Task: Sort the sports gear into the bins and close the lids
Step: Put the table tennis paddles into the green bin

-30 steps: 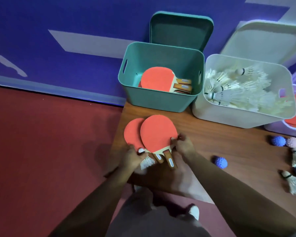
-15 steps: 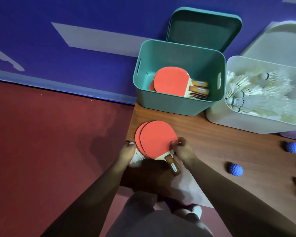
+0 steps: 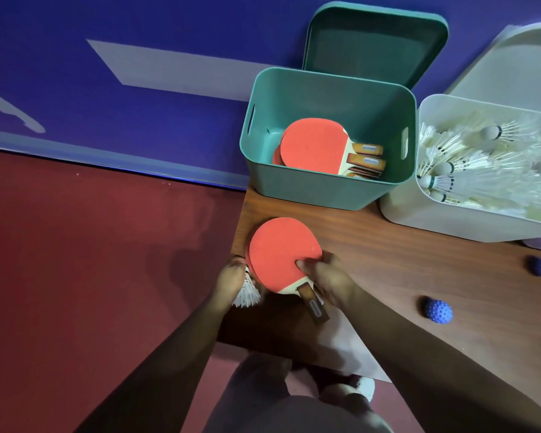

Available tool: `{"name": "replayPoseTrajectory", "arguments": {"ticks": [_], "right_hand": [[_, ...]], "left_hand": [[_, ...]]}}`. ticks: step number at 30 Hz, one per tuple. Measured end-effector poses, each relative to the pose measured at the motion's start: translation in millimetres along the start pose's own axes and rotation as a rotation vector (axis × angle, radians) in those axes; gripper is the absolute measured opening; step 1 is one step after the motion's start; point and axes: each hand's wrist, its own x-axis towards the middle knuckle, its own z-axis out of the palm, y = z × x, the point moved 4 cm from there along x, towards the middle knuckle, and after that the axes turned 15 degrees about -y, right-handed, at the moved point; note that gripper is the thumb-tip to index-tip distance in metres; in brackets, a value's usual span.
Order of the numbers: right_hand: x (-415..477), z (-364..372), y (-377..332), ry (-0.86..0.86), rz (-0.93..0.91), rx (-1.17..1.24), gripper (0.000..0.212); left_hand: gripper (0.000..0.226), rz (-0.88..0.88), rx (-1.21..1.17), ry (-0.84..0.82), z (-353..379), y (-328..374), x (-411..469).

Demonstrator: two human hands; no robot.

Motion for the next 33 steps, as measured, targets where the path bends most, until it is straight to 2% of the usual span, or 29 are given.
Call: {"name": "replayPoseTrajectory", "arguments": {"ticks": [2,6,8,10,12,15,18,20,23,25,27,29,33], "right_hand": [[-8.5,0.6,-11.4,-0.051,-0.016,-0.022,0.040],[-35.1,-2.7,-44.5,-0.164,-0.003,0.015,0.038],[-50.6,-3.4,-69.5,-0.191,-0.042,-0.007,0.042],[-66.0,-3.1,-97.7,-0.203,-0.088,-0.050,0.049],[-78.8,-1.9,-127.5,-0.230,-0.154,-0.125,0.042],[-102.2,-1.1,-175.1,-0.187,-0.291,-0.299,0.024],[-112.4,-8.5,-215.9,-0.001,-0.459,-0.548,0.038],[-114.3,-15.4,-235.9,0.039,-0.527,-0.599,0.050],[-109.6,-30.1,-255.6,0.026,-0.510,-0.799,0.090],[-100.7,-42.5,-263.6,-0.003,-0.435,-0.938,0.109],[-90.4,-50.7,-270.1,0.010,-0.383,-1.114,0.115],[-77.5,-55.3,-277.2,0.064,-0.372,-1.280,0.111],[-43.7,-63.9,-281.7,0.226,-0.403,-1.334,0.100]], "left_hand": [[0.018,0.025,-0.028,-0.019,-4.3,6.0,-5.7],[0.017,0.201,-0.211,-0.053,-21.3,27.6,-26.9],[0.015,0.319,-0.190,-0.157,-25.9,54.7,-49.9],[0.014,0.417,-0.072,-0.248,-29.7,84.0,-70.0],[0.020,0.460,-0.007,-0.271,-36.1,110.1,-85.0],[0.023,0.499,-0.047,-0.262,-42.2,146.0,-100.3],[0.021,0.514,-0.219,-0.265,-39.4,177.5,-105.4],[0.016,0.510,-0.341,-0.270,-35.0,198.3,-104.2],[0.014,0.488,-0.436,-0.281,-27.7,225.1,-97.1],[0.021,0.462,-0.446,-0.315,-23.1,240.6,-85.5],[0.029,0.431,-0.463,-0.388,-16.0,253.7,-73.0],[0.032,0.421,-0.452,-0.381,-10.7,265.1,-55.9],[0.030,0.462,-0.077,-0.109,-13.0,287.7,-18.1]]}}
